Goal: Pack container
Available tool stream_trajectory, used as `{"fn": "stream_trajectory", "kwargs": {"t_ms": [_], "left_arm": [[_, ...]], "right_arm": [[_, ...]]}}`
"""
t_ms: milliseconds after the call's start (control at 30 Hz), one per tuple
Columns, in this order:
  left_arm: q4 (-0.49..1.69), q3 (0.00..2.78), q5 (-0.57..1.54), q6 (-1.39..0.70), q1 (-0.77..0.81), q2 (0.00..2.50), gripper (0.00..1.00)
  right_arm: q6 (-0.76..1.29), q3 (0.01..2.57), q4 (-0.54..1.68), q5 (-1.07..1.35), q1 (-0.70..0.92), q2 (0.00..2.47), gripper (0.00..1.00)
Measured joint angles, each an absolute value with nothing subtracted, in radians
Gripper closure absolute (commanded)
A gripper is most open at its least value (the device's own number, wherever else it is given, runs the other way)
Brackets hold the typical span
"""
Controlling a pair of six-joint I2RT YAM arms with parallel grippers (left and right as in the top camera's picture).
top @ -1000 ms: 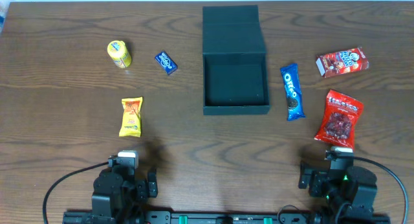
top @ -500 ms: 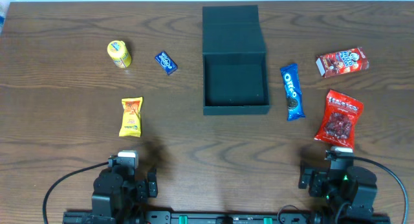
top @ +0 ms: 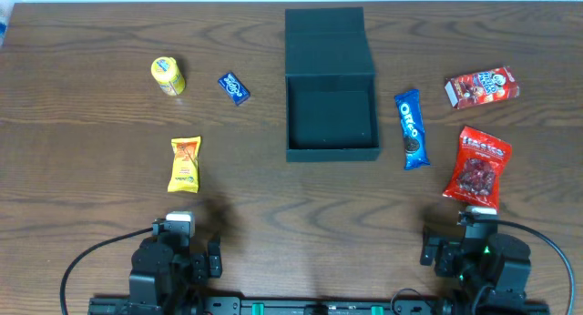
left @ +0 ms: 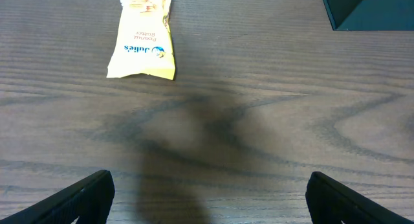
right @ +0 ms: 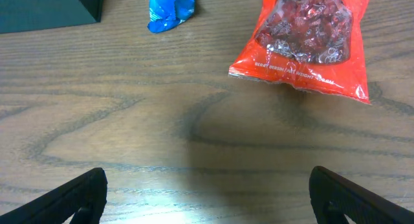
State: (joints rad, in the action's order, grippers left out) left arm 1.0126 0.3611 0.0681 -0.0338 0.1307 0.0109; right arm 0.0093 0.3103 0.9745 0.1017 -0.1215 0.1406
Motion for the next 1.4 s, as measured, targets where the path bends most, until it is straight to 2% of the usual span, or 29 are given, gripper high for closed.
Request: {"fn": "stream_trajectory", "kwargs": {"t_ms": [600, 800, 1400], "left_arm": [[1.013, 0.361, 0.068, -0.033, 0.131, 0.011, 0.04], [1.012, 0.361, 0.068, -0.034, 0.131, 0.011, 0.05], [1.012, 0.361, 0.068, -0.034, 0.131, 0.010, 0.05]], "right_arm": [[0.009, 0.310, 0.974, 0.102, -0.121, 0.144, 0.01], [0.009, 0.344, 0.976, 0.101, -0.121, 0.261, 0.01], [0.012, 0.971, 0.875, 0.105, -0.123, 0.725, 0.01]]}}
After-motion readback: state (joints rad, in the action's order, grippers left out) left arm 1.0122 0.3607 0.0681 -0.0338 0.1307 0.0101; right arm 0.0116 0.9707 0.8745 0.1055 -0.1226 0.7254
